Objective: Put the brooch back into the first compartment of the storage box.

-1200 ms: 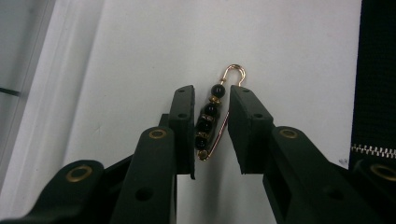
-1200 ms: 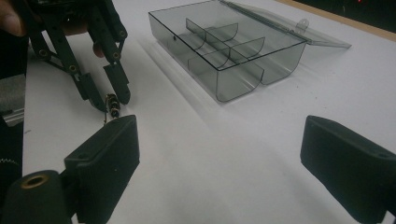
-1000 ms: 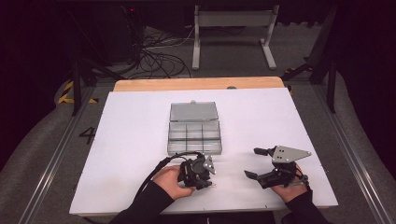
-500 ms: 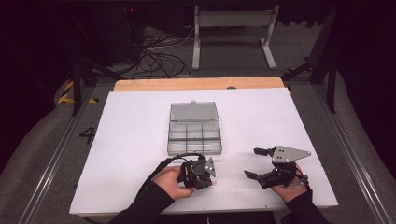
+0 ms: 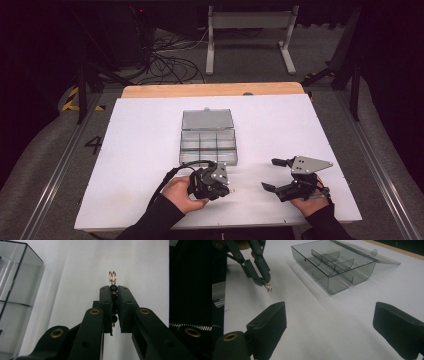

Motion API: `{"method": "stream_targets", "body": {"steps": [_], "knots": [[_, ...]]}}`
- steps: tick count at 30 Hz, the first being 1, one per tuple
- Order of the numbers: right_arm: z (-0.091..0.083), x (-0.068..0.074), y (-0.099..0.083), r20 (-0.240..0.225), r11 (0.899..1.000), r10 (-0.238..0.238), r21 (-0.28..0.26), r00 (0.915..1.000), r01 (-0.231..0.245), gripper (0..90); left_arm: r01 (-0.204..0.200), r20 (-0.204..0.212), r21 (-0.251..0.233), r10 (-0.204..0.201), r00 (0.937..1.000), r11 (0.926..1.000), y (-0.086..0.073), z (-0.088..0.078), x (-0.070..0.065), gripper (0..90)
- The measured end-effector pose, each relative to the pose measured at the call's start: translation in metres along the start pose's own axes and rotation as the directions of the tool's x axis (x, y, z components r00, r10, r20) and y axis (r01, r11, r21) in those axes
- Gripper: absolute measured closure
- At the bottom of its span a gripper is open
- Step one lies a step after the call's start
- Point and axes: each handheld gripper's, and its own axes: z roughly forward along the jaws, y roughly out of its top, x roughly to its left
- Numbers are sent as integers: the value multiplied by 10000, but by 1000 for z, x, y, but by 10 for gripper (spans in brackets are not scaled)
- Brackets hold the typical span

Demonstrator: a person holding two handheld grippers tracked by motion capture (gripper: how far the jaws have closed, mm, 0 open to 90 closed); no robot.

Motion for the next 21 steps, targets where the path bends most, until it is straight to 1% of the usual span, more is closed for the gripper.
{"method": "stream_targets", "body": {"steps": [3, 6, 8, 11, 13, 18, 21], "knots": [[0, 0, 0, 4, 10000, 12, 27, 10000, -12, 118, 58, 3, -228, -58, 10000, 9997, 0, -3, 1, 832], [0, 0, 0, 3, 10000, -14, 47, 10000, 14, 118, 110, -77, -313, -112, 9999, 9995, -1, -5, 1, 832], [1, 0, 0, -2, 10000, -17, 45, 10000, 18, 118, 105, -97, -456, -109, 9999, 9989, -1, -7, 1, 832], [0, 0, 0, 10, 10000, -23, 57, 10000, 23, 118, 177, 12, -665, -176, 9998, 9976, -1, -10, 2, 832], [0, 0, 0, 9, 10000, -6, 59, 10000, 6, 118, 222, -14, -744, -223, 9997, 9970, -1, -11, 2, 832], [0, 0, 0, 9, 10000, -29, 67, 10000, 29, 119, 207, -72, -873, -214, 9997, 9960, -2, -15, 1, 832], [0, 0, 0, 9, 10000, -28, 59, 10000, 28, 119, 151, -188, -981, -170, 9997, 9951, -1, -19, 1, 832]]}}
